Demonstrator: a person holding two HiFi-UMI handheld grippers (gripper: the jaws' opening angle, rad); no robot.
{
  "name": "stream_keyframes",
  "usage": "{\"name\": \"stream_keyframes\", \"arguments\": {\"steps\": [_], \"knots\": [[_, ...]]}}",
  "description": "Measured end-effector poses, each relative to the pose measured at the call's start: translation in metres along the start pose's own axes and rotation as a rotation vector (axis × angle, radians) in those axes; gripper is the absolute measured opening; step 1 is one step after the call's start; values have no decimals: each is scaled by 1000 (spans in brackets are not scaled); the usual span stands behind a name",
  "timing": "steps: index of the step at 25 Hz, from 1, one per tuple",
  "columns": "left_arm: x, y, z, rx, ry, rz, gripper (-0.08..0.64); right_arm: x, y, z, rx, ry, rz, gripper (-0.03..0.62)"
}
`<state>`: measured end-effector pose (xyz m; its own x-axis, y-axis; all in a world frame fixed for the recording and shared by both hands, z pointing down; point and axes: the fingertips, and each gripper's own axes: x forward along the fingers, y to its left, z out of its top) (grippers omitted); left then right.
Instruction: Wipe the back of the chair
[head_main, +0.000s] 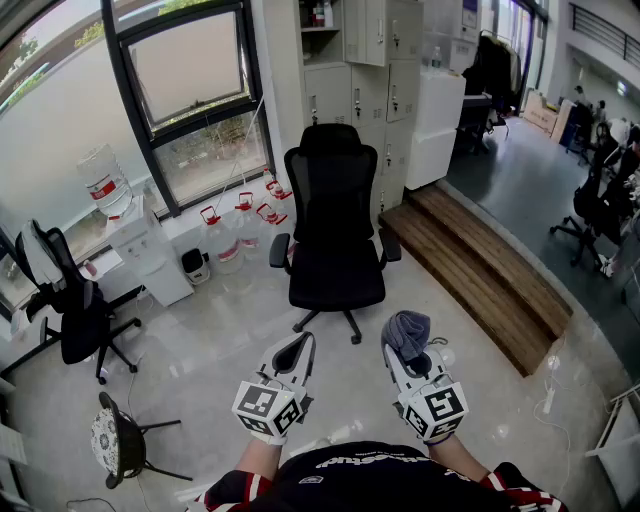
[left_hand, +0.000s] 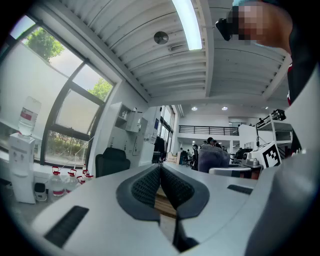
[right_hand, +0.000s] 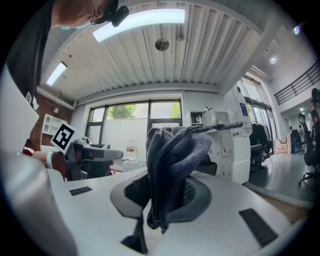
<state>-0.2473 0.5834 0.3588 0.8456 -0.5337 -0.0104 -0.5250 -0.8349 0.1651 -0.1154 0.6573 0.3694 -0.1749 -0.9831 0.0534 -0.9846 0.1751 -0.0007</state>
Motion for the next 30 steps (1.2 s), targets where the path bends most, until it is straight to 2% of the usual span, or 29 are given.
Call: {"name": "stream_keyframes", "arguments": {"steps": [14,30], "knots": [[0,4,-1,-9,3,-27,25,4,9,-1,-10,0,-7,77],[-17,52,-11,-31,9,-41,25,38,41,-10,24,-14,-27,78]]}}
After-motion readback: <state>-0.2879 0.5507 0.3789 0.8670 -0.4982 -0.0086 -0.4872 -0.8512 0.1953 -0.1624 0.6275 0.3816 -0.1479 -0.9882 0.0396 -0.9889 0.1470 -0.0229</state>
